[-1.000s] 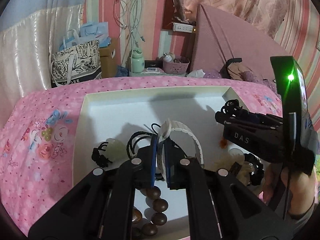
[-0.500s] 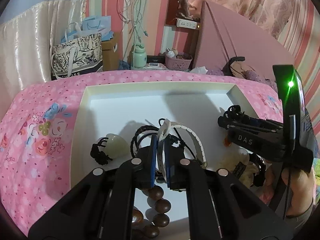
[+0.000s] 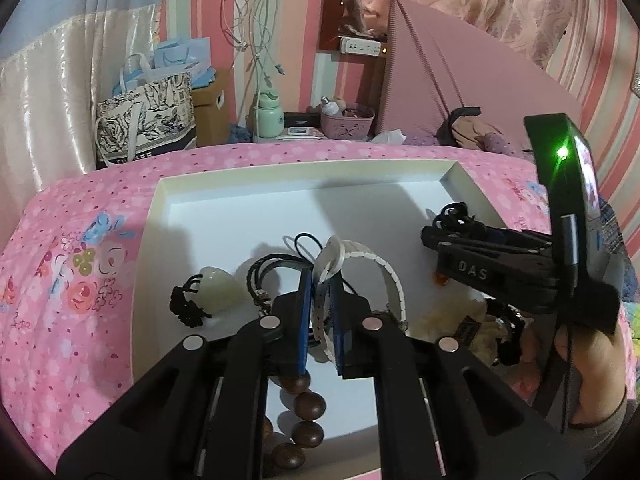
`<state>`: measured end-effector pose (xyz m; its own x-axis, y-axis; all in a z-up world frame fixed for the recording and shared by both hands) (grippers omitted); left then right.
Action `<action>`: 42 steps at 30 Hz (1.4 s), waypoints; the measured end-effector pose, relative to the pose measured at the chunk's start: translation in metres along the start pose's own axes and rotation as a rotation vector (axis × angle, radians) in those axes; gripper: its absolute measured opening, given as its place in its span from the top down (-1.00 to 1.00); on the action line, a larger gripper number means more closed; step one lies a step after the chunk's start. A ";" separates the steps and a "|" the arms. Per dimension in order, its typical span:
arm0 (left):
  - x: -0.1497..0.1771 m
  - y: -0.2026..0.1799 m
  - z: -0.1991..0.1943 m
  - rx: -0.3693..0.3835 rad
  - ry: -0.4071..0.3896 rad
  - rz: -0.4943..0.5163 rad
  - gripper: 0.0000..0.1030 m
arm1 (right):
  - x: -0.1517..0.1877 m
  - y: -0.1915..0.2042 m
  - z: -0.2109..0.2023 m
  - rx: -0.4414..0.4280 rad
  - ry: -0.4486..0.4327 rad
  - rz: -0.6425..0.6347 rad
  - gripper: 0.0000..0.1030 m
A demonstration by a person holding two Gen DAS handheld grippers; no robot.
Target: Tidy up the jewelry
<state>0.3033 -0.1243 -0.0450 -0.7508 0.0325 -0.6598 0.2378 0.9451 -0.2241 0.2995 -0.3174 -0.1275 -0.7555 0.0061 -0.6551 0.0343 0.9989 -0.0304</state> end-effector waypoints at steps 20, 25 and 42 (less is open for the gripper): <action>-0.003 0.004 0.002 -0.045 0.004 -0.015 0.85 | -0.003 0.001 -0.007 0.033 0.006 -0.014 -0.29; -0.005 0.003 -0.022 -0.039 -0.013 -0.036 0.85 | -0.001 -0.005 -0.033 -0.003 -0.034 0.009 -0.30; 0.057 -0.006 -0.223 -0.084 -0.335 0.020 -0.94 | 0.079 0.024 -0.245 0.041 -0.366 -0.013 -0.96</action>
<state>0.1216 -0.0562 0.0784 -0.4993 -0.0438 -0.8653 0.1885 0.9693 -0.1578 0.0799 -0.2817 0.0048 -0.4720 -0.0306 -0.8810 0.0583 0.9961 -0.0658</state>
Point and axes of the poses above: each gripper's, at about its wrist camera, not at the fingertips, and z roughly the way its jaws point, y to its left, x to its underside, the point moved 2 cm from there along z, roughly the way its jaws point, and after that the axes turned 13 degrees about -z, right-handed, at the moved point
